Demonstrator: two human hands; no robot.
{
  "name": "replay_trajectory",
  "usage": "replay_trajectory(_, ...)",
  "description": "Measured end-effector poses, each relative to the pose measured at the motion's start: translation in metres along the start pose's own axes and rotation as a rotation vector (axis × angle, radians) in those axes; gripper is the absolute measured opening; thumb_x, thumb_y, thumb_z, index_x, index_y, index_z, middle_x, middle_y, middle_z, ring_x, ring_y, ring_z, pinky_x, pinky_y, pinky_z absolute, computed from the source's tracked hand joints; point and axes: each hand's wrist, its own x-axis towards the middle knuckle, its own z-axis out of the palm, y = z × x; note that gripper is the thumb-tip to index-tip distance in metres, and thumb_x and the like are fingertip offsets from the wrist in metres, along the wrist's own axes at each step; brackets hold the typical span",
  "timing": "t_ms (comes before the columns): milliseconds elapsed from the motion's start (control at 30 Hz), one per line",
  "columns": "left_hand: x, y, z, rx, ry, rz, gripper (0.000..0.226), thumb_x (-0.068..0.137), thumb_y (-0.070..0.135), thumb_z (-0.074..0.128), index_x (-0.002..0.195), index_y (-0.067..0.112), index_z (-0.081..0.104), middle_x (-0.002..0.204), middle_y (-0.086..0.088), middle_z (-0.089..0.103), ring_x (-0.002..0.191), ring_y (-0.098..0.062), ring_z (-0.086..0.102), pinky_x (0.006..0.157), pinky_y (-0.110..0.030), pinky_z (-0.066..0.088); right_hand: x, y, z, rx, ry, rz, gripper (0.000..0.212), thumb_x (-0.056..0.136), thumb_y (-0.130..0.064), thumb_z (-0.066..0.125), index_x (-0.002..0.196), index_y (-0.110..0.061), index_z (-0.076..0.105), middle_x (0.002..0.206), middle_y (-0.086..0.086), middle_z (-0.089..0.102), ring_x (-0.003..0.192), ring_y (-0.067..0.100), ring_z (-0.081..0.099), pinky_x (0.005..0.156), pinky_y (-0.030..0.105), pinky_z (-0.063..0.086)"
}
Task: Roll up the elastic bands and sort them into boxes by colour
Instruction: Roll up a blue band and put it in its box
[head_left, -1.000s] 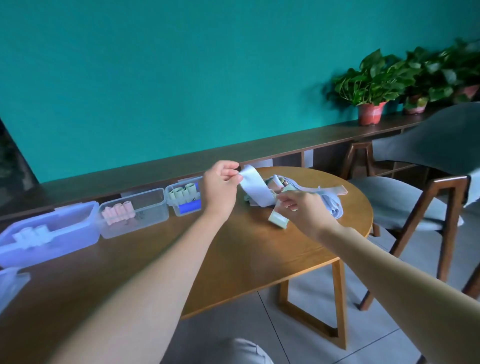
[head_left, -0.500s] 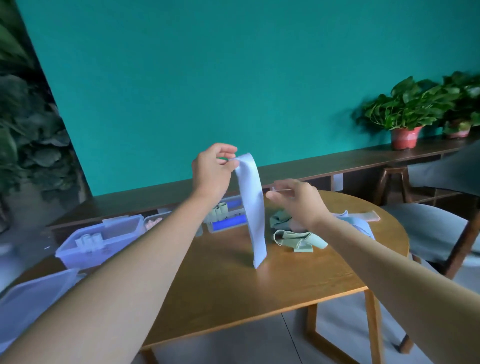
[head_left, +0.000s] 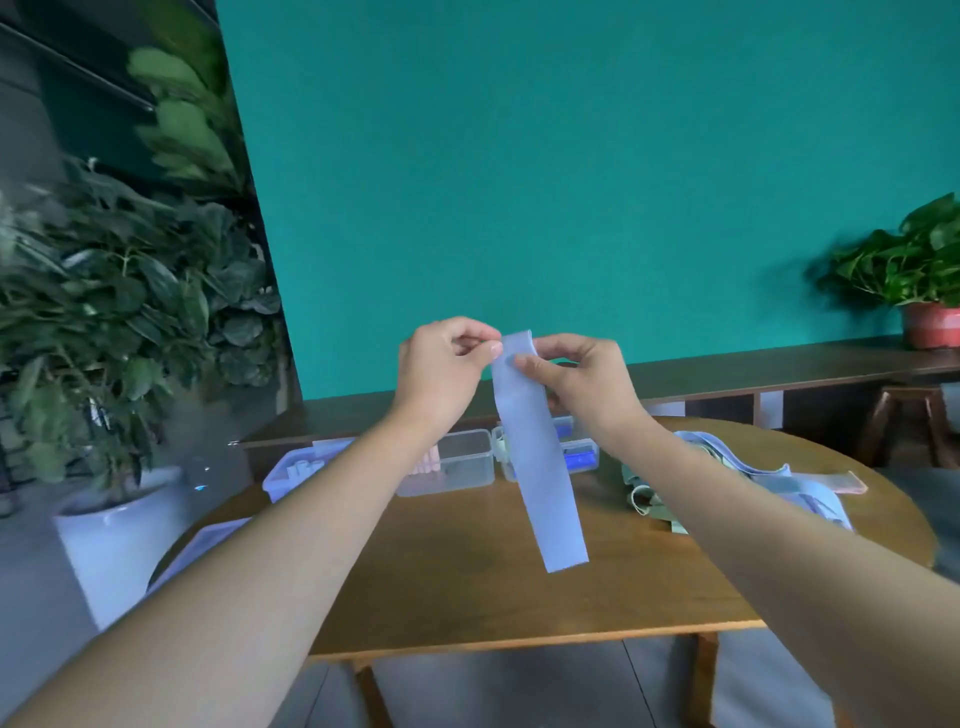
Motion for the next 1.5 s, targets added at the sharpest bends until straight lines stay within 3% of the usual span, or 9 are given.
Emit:
replay_trajectory(200, -0.022, 0.014, -0.026, -0.149, -0.044, -0.071, 0.024, 0.094, 0.041, 0.065, 0.087, 0.020, 0.076, 0.075, -0.002, 0.075, 0.074, -0.021, 0.073, 0.077, -0.040, 0.061, -0.013, -0.018, 0.028, -0.031, -0.068, -0.113, 0.010, 0.090, -0.016, 0.076, 0.091, -0.026, 0.078, 0.083, -0.006, 0.072, 0.062, 0.010, 0.062, 0.055, 0.022, 0.051)
replay_trajectory(400, -0.027, 0.016, -0.051, -0.236, -0.025, -0.146, 0.020, 0.093, 0.030, 0.071, 0.098, 0.012, 0.076, 0.092, -0.004, 0.078, 0.087, -0.018, 0.075, 0.071, -0.029, 0.060, -0.021, -0.034, 0.041, -0.192, -0.245, -0.129, 0.023, 0.098, -0.031, 0.065, 0.118, -0.025, 0.072, 0.100, -0.009, 0.072, 0.068, 0.014, 0.063, 0.060, 0.027, 0.055)
replay_trajectory(533, -0.026, 0.006, -0.065, -0.156, 0.010, -0.136, 0.018, 0.094, 0.028, 0.063, 0.095, 0.020, 0.078, 0.091, 0.002, 0.077, 0.092, -0.022, 0.073, 0.082, -0.042, 0.061, -0.023, -0.035, 0.046, -0.231, -0.215, -0.159, 0.022, 0.102, -0.021, 0.058, 0.119, -0.024, 0.073, 0.070, -0.021, 0.065, 0.054, 0.003, 0.052, 0.060, 0.024, 0.048)
replay_trajectory(667, -0.036, 0.008, -0.075, -0.132, -0.023, -0.124, 0.018, 0.098, 0.024, 0.059, 0.095, 0.023, 0.077, 0.091, 0.005, 0.077, 0.092, -0.018, 0.072, 0.087, -0.049, 0.059, -0.021, -0.035, 0.052, -0.191, -0.051, -0.179, 0.012, 0.093, -0.026, 0.072, 0.106, -0.025, 0.073, 0.102, -0.012, 0.069, 0.079, 0.011, 0.064, 0.070, 0.032, 0.052)
replay_trajectory(767, -0.043, 0.009, -0.082, -0.103, -0.058, -0.094, 0.019, 0.099, 0.025, 0.058, 0.094, 0.026, 0.076, 0.091, 0.005, 0.077, 0.092, -0.018, 0.073, 0.087, -0.050, 0.058, -0.025, -0.042, 0.054, -0.137, -0.100, -0.101, 0.015, 0.089, -0.029, 0.077, 0.103, -0.026, 0.072, 0.098, -0.005, 0.072, 0.078, 0.018, 0.068, 0.063, 0.030, 0.052)
replay_trajectory(1067, -0.063, 0.003, -0.095, -0.032, -0.093, -0.116, 0.017, 0.099, 0.023, 0.061, 0.104, 0.016, 0.075, 0.092, 0.006, 0.077, 0.083, -0.022, 0.073, 0.070, -0.032, 0.061, -0.040, -0.046, 0.053, -0.076, -0.233, 0.000, 0.018, 0.086, -0.015, 0.080, 0.098, -0.002, 0.074, 0.089, 0.013, 0.076, 0.065, 0.009, 0.064, 0.054, 0.022, 0.048)
replay_trajectory(1200, -0.071, -0.008, -0.089, -0.057, -0.184, -0.172, 0.017, 0.092, 0.031, 0.072, 0.106, 0.021, 0.074, 0.093, 0.007, 0.077, 0.075, -0.006, 0.068, 0.064, -0.023, 0.054, -0.042, -0.028, 0.054, -0.084, -0.307, 0.020, 0.021, 0.082, -0.017, 0.083, 0.096, -0.004, 0.074, 0.091, 0.021, 0.074, 0.064, 0.011, 0.061, 0.060, 0.023, 0.050)
replay_trajectory(1367, -0.062, -0.030, -0.078, -0.030, -0.183, -0.198, 0.014, 0.091, 0.021, 0.073, 0.097, 0.009, 0.078, 0.079, 0.003, 0.073, 0.051, 0.005, 0.056, 0.053, -0.012, 0.041, -0.040, 0.003, 0.056, -0.101, -0.366, 0.099, 0.026, 0.081, -0.017, 0.084, 0.100, -0.006, 0.071, 0.087, 0.010, 0.076, 0.066, 0.006, 0.063, 0.060, 0.020, 0.049)
replay_trajectory(1500, -0.050, -0.055, -0.071, 0.014, -0.130, -0.191, 0.013, 0.092, 0.021, 0.073, 0.095, 0.010, 0.078, 0.088, 0.003, 0.076, 0.062, 0.005, 0.062, 0.058, -0.014, 0.047, -0.048, 0.051, 0.059, -0.140, -0.508, 0.243, 0.027, 0.083, -0.019, 0.082, 0.102, -0.002, 0.073, 0.094, 0.011, 0.078, 0.074, 0.013, 0.068, 0.061, 0.024, 0.047)
